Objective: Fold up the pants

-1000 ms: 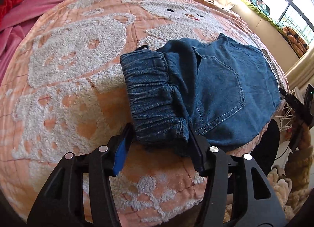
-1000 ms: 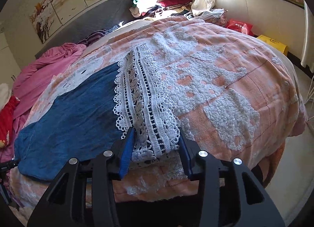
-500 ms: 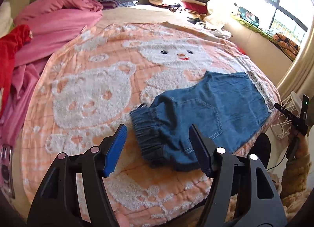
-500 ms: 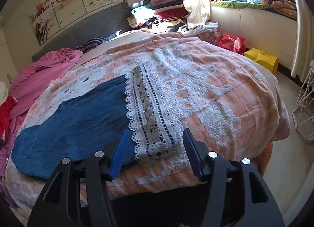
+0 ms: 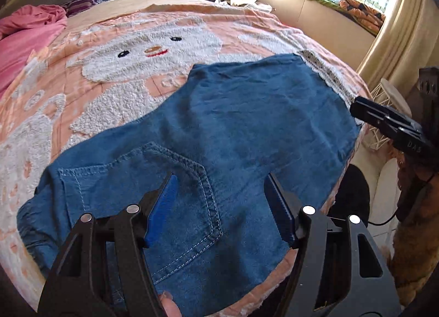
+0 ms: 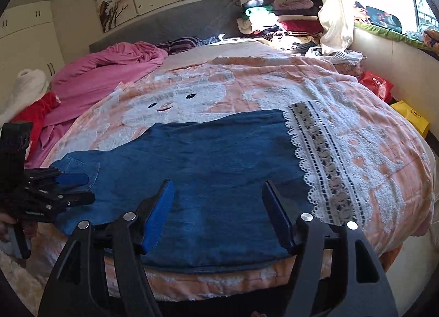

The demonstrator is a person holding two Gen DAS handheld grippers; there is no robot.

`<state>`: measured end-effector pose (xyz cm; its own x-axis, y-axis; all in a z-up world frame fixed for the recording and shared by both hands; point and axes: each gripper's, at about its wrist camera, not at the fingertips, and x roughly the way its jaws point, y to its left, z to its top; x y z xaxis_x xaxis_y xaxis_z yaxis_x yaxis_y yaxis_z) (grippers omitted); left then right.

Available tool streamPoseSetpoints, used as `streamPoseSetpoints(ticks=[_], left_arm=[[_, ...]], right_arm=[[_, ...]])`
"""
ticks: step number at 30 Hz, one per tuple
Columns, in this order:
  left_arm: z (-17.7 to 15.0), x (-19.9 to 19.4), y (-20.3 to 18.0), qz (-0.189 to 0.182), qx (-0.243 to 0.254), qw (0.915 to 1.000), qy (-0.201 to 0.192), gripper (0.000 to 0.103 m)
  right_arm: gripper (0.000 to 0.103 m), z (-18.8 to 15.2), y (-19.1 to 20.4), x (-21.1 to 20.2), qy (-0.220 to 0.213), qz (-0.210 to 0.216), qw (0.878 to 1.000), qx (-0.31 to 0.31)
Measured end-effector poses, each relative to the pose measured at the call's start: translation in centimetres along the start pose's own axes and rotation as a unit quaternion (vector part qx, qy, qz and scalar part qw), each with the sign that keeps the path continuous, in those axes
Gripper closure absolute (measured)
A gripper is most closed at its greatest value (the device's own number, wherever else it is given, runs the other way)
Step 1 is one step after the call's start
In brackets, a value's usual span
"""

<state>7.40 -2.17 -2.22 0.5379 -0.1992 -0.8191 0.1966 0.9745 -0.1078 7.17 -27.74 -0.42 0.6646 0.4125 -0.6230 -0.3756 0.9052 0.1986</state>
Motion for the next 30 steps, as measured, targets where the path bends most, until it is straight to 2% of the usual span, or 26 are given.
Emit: streamPoseSetpoints(ticks=[3, 6, 9, 11, 13, 17, 19, 24, 25, 27, 28, 30], left_arm=[[-1.5, 1.3, 0.3, 0.014, 0.005, 0.9997, 0.021, 0.044], [-2.0, 1.3, 0.2, 0.025, 0.021, 0.9994, 0.014, 0.044], [-1.9, 1.5, 0.2, 0.022, 0.015, 0.9995, 0.017, 0.043], [-1.7, 1.6, 0.4, 0.018, 0.012, 0.9996, 0.018, 0.042], [-1.7, 1.6, 0.4, 0.014, 0.011, 0.9997, 0.017, 0.041], [-1.8, 1.6, 0.4, 0.011, 0.014, 0.9997, 0.015, 0.040], [-1.8, 1.6, 0.3, 0.011, 0.017, 0.9997, 0.015, 0.040], [-1.4, 1.5, 0.5, 0.004, 0.010, 0.9998, 0.017, 0.040], [-1.2, 1.2, 0.6, -0.004, 0.003, 0.9998, 0.017, 0.040], [-0.8, 0.2, 0.9, -0.036, -0.011, 0.9992, 0.017, 0.040], [-0.4, -0.5, 1.0, -0.049, -0.013, 0.9986, 0.014, 0.040], [0.5, -1.8, 0.6, -0.049, 0.002, 0.9988, 0.001, 0.040]], right_arm=[[0.037, 0.5, 1.1, 1.9, 0.014, 0.009, 1.000, -0.011], [0.037, 1.2, 2.3, 3.5, 0.022, 0.020, 0.999, -0.024], [0.037, 1.4, 3.0, 5.1, 0.037, 0.025, 0.998, -0.039], [0.037, 1.2, 2.7, 6.5, 0.060, 0.000, 0.997, -0.050], [0.035, 0.4, 1.2, 7.7, 0.083, -0.052, 0.994, -0.051], [0.035, -0.5, -1.9, 6.7, 0.065, -0.055, 0.996, -0.012], [0.035, -0.8, -2.8, 6.2, 0.062, -0.074, 0.995, -0.010], [0.034, -0.9, -3.8, 5.2, 0.052, -0.071, 0.996, 0.016], [0.032, -0.9, -3.8, 4.5, 0.045, -0.067, 0.997, 0.022], [0.021, -0.9, -4.4, 2.6, 0.017, -0.055, 0.997, 0.048], [0.020, -0.9, -4.9, 1.6, 0.004, -0.053, 0.997, 0.062], [0.020, -1.0, -6.1, -0.3, -0.012, -0.058, 0.994, 0.088]])
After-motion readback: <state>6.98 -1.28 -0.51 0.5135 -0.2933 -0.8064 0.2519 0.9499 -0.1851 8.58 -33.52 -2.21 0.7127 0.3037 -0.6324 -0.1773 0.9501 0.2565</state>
